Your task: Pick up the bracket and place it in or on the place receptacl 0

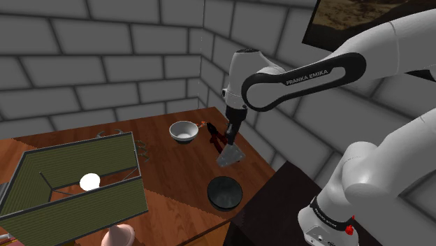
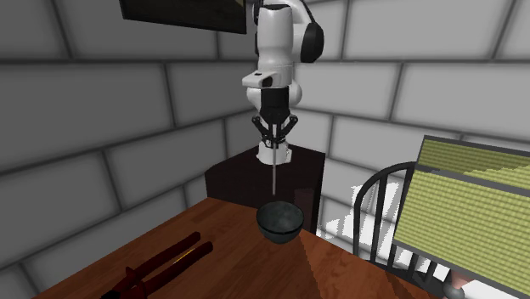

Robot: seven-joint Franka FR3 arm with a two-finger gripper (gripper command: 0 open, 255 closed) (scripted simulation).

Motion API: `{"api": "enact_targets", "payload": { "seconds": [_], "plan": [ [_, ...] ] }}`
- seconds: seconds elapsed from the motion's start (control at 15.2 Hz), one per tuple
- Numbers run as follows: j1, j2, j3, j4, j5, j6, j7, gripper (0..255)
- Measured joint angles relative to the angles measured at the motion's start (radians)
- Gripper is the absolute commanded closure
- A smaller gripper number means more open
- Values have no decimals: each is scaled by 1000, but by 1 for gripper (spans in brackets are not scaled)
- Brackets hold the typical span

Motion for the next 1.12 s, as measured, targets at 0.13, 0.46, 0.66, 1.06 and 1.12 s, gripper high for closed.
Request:
{"api": "enact_targets", "payload": {
  "seconds": [0.13, 0.46, 0.66, 1.06, 1.12],
  "plan": [
    [15, 30, 27, 48, 5, -17, 41, 255],
    [19, 66, 37, 29, 5, 38, 54, 255],
    [19, 87, 40, 3, 4, 84, 55, 255],
    [18, 147, 45, -29, -4, 175, 61, 255],
    [17, 153, 45, -37, -5, 190, 60, 255]
  ]
}}
